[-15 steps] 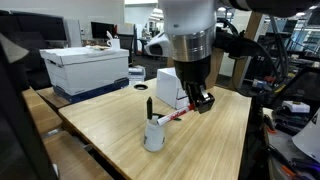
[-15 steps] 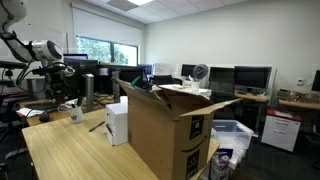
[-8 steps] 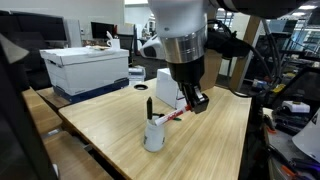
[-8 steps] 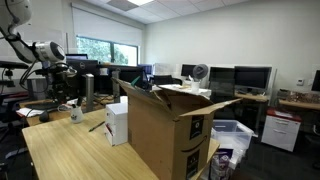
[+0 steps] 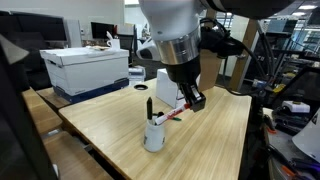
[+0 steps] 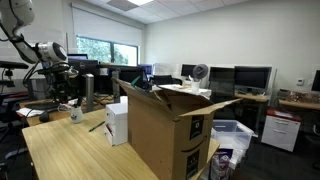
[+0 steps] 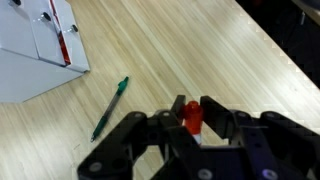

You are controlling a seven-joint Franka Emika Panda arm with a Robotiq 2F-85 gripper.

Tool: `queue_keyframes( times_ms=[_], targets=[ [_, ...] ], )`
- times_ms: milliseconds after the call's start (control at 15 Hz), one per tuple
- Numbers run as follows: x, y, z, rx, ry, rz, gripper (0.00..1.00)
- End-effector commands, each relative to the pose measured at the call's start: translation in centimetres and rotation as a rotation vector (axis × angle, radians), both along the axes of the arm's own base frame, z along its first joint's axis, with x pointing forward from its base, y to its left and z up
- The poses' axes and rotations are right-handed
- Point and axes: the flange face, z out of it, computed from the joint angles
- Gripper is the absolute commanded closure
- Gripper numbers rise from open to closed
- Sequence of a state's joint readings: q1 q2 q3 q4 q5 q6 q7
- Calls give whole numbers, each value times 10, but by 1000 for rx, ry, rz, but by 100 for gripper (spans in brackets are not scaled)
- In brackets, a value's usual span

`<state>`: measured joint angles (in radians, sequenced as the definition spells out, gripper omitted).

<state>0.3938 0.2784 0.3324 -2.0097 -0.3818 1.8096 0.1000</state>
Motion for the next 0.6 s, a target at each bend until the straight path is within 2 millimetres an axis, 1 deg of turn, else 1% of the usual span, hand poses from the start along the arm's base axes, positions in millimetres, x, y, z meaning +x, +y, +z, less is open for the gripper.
queue_keyframes(
  times_ms=[0, 200, 533],
  targets=[
    [2, 7, 2, -49, 19, 24, 90],
    [2, 17, 1, -72, 28, 43, 90],
    [6, 27, -4, -89, 42, 55, 90]
  ],
)
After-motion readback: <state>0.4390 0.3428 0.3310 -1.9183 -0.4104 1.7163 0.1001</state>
